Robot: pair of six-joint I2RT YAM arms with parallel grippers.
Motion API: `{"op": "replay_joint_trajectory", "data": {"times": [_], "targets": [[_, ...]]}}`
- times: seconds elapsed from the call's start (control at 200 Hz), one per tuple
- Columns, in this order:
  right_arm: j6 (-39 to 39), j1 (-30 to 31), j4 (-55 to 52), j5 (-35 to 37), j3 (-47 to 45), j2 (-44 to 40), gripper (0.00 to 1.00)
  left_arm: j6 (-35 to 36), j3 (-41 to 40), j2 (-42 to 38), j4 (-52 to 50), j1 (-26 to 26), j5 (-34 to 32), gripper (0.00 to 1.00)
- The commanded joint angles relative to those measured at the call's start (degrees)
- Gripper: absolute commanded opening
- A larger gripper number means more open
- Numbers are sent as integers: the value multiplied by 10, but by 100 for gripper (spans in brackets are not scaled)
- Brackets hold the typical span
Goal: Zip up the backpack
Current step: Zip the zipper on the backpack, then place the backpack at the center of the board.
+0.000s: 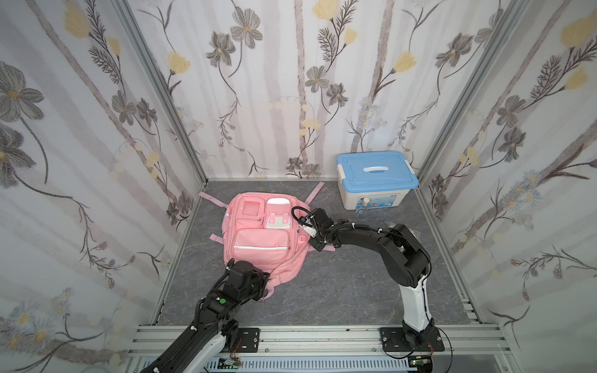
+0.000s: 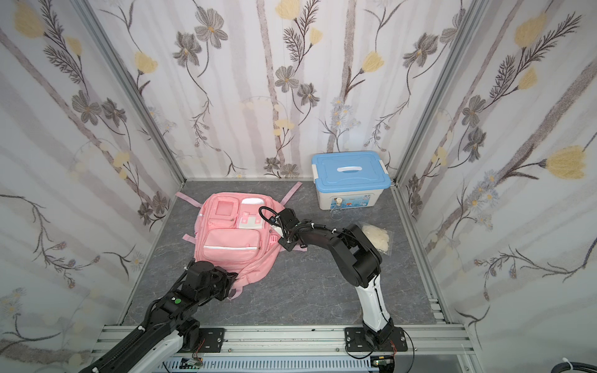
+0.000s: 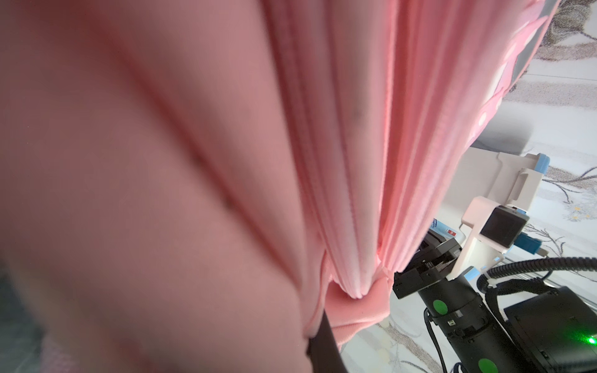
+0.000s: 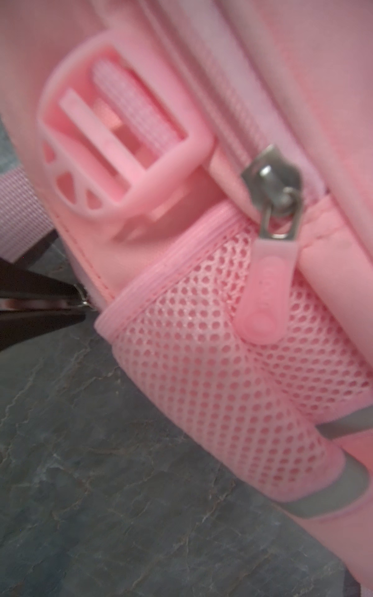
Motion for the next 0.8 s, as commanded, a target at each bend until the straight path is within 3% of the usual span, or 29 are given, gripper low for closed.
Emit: {"op": "replay_joint_trajectory", "data": {"times": [0.0,0.255,0.405,0.485,0.52,0.584,0.654,0.689,0.739,0.794], "targets": [[21,-14,3,55,23,10,0,14,13,11,17,-1,8,0],[40,-31,4,37,57,22,0,14,11,40,50,-1,11,0],[46,-31,1,21,82,36,0,32,33,102,96,-2,4,0],[45,-32,-1,12,90,35,7,35,44,146,135,-3,3,0],[45,-32,-8,9,94,34,17,36,49,165,155,-3,4,0],[46,-32,-17,-1,94,26,56,45,64,195,176,-4,2,0],[44,-31,-17,-4,81,8,84,61,80,210,181,-5,-6,0],[44,-31,-17,-2,73,-5,97,72,90,212,173,-5,-9,11],[46,-31,-17,-3,57,-25,100,89,106,216,153,-4,-15,29],[50,-32,-17,0,38,-52,100,108,122,229,145,2,-13,39]]}}
